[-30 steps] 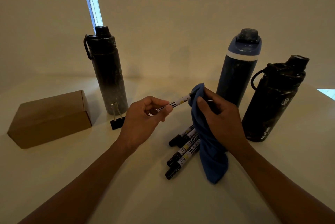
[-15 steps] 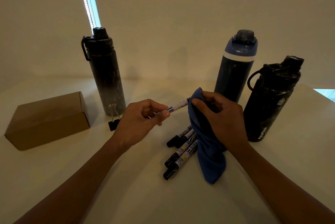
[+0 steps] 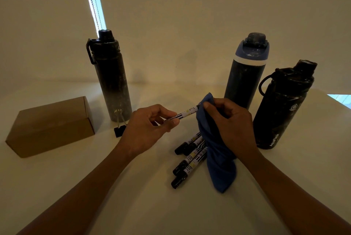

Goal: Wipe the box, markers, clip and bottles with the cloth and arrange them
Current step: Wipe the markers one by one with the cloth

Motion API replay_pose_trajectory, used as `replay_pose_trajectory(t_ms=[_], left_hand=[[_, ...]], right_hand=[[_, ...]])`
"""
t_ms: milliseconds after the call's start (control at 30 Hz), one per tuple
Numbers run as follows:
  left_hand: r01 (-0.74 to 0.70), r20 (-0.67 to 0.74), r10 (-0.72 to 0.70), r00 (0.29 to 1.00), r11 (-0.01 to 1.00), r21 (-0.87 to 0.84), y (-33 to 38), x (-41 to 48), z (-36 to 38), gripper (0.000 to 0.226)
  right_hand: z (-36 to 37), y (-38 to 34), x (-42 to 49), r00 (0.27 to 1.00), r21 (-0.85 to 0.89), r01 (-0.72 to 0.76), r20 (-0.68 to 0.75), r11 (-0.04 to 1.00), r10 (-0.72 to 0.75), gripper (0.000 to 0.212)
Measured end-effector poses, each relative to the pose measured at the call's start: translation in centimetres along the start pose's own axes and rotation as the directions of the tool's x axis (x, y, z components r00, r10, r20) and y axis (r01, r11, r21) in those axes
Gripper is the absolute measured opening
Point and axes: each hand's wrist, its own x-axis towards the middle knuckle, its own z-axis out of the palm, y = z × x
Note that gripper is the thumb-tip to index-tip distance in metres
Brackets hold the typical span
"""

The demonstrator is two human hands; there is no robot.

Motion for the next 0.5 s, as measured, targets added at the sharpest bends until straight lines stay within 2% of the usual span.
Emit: replay_pose_trajectory(t_ms=[133, 300, 433, 500], left_hand=[[-0.013, -0.011, 0.013, 1.000, 1.000, 0.008, -0.06, -0.11, 0.08, 0.017], [-0.012, -0.030, 0.014, 0.999, 0.999, 0.051, -0.41, -0.07, 0.28, 0.017], [-0.002, -0.026, 0.003, 1.000, 1.000, 0.025, -0.47, 0.02, 0.20, 0.018], [-0.012, -0.020, 0.012, 1.000, 1.000, 0.015, -0.37, -0.04, 0.37, 0.018]], right_hand=[[-0.05, 0.28, 0.35, 1.000, -0.059, 0.003, 0.010, 0.998, -0.002, 0.022], [0.27, 0.14, -0.02, 0.998, 0.088, -0.013, 0.060, 0.996, 0.008, 0.031], [0.06, 0.13, 0.22, 0.999, 0.079, -0.029, 0.031, 0.996, 0.027, 0.016], [-0.06, 0.14, 0.36, 0.999, 0.085, -0.044, 0.031, 0.995, 0.042, 0.017]])
